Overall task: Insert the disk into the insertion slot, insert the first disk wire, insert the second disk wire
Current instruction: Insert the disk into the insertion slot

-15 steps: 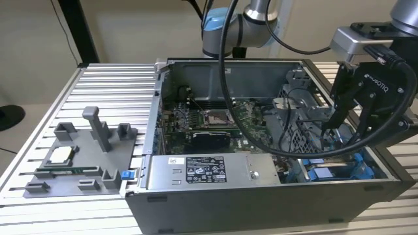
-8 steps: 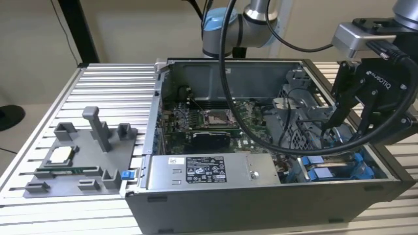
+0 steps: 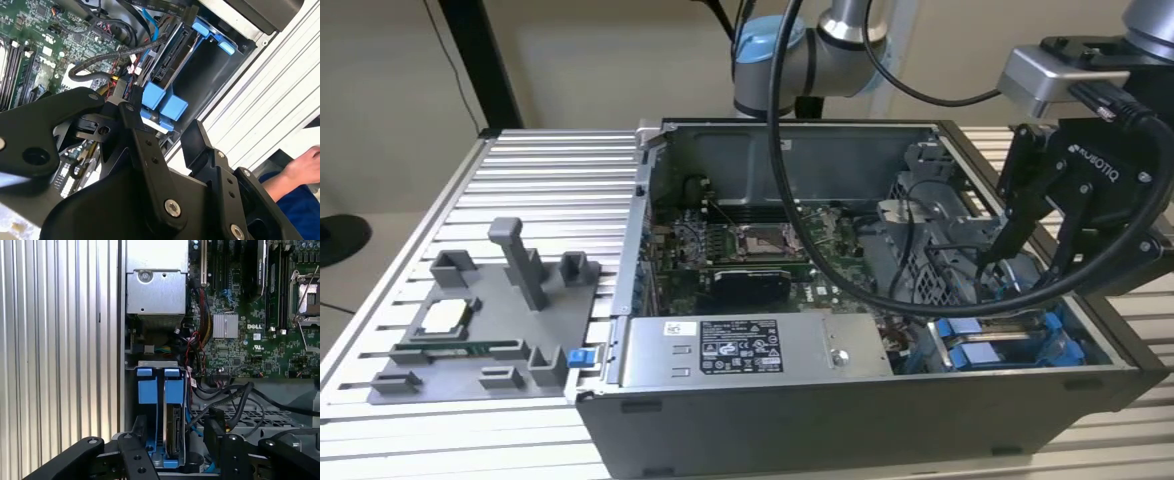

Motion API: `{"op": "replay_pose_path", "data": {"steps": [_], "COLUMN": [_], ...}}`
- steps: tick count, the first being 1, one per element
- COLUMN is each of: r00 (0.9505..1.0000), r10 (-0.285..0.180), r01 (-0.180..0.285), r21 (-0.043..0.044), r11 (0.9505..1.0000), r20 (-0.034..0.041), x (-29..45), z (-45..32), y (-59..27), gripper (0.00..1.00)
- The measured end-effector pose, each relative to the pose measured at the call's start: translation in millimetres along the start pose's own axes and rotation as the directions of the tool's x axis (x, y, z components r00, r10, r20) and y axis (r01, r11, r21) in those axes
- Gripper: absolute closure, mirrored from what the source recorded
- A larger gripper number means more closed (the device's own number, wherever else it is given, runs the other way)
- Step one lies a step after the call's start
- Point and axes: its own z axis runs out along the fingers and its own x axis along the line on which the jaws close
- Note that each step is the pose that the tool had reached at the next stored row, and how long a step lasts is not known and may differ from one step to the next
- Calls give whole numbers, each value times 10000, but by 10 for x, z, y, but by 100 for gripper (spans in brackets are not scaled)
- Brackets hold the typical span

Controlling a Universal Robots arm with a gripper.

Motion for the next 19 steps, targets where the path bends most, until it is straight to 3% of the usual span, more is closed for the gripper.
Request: {"op": "replay_pose_path", "data": {"steps": [7,16,19], "r00": [10000,9997,9996], "r10": [-1,-22,-46], "r01": [1,22,46], "r21": [0,-5,6], "r11": [10000,10000,10000], "r20": [15,244,277], "x": [-2,-21,-47], "z": [-1,-40,-30], "y": [0,6,22], "gripper": [0,0,0]}}
